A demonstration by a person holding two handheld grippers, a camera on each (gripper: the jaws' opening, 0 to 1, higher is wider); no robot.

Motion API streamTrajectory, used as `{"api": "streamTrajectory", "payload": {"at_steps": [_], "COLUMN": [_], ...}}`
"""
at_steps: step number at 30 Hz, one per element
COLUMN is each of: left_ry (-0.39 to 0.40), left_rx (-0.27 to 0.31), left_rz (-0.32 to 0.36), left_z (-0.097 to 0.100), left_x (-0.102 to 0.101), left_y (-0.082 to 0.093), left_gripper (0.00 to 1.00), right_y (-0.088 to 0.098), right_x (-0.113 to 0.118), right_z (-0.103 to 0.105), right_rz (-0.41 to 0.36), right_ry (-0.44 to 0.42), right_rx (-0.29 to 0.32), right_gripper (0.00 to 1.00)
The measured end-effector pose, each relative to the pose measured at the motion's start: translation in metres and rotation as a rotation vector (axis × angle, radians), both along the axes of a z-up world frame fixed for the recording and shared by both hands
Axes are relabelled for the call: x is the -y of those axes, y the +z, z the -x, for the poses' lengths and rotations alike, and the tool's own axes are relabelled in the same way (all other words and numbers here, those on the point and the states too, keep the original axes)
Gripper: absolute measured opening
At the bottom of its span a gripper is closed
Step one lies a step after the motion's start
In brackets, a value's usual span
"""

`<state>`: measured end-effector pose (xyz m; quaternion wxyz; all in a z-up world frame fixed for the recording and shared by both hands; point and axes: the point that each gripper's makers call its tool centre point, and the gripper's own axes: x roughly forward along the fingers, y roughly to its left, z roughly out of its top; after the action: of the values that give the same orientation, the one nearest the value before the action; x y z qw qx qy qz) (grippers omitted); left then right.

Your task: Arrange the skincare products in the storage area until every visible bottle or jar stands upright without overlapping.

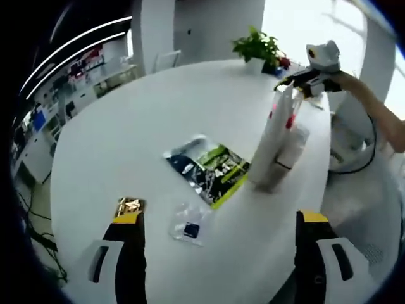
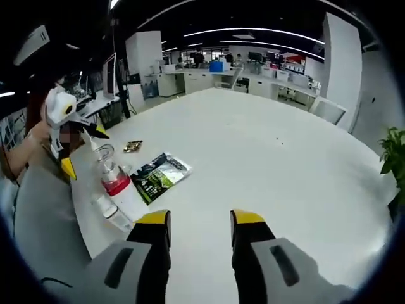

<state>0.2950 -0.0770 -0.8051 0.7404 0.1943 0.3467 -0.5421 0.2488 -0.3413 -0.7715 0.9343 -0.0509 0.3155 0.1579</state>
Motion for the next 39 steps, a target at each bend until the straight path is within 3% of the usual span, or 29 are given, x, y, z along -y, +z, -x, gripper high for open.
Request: {"api": "streamTrajectory", "payload": {"at_steps": [5, 15, 23, 30, 39], "left_ry": [-0.015, -0.076, -0.066, -0.033, 0.035], "left_rx": [-0.041, -0.082, -0.143, -0.194, -0.223], "left_rz": [0.007, -0.028, 0.012, 0.023, 0.044], "left_z": [-0.006, -0.02, -0.03, -0.035, -0.043], "left_x": [0.01, 0.026, 0.04, 0.051, 0.054], "left_y": [-0.009, -0.035, -0.046, -0.061, -0.07], "left_gripper": [0.91, 0.73, 0.54, 0.45, 0.37], "right_y": [-0.014, -0.048, -0.065, -0.084, -0.1], "right_x": [-0.002, -0.031, -0.06, -0.089, -0.103], "right_z": [-0.021, -0.056, -0.075, -0.081, -0.076], "right_rz": [-0.019, -0.073, -0.157, -0.192, -0.23], "right_ry": [0.025, 0.114, 0.146, 0.191, 0.19], "right_rx": [-0.022, -0.105, -0.15, -0.208, -0.254], "right_gripper": [0.25, 0.26, 0.23, 0.19, 0.18]}}
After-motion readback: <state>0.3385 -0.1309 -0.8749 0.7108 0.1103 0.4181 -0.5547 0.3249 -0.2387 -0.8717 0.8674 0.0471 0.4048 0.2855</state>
